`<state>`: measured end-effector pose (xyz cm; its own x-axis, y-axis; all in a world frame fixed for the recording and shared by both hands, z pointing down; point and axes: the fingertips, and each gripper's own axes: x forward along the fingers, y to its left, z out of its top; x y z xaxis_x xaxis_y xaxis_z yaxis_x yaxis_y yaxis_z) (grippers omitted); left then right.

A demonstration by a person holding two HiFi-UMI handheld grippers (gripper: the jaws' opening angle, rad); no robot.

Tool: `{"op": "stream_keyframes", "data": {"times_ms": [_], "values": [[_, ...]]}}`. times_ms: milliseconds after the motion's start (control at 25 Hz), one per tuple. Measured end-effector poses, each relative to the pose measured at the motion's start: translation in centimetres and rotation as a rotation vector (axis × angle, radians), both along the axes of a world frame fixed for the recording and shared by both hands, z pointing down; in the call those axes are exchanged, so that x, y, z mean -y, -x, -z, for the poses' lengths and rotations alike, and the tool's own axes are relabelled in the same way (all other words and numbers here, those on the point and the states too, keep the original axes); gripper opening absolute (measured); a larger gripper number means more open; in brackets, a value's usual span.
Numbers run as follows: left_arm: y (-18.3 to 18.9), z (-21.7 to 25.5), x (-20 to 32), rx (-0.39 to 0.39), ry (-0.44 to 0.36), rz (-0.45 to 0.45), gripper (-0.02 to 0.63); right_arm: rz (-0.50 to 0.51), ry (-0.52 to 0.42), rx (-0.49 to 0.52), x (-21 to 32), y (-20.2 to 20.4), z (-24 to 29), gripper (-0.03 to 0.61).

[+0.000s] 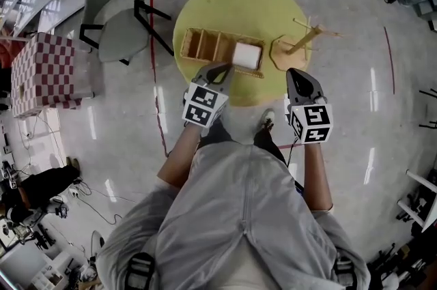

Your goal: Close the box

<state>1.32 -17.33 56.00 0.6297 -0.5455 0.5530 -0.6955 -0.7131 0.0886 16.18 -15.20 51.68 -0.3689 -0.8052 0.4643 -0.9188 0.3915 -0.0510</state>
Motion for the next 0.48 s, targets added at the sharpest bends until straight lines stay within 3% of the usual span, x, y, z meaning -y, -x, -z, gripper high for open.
{"op": "stream_keyframes", "data": {"times_ms": [480], "values": [[-2.0, -1.6, 8.5, 0.026, 0.025, -0.049, 0.041, -0.035, -0.015, -0.065, 1.4, 0.3, 0.6, 0.015]]}}
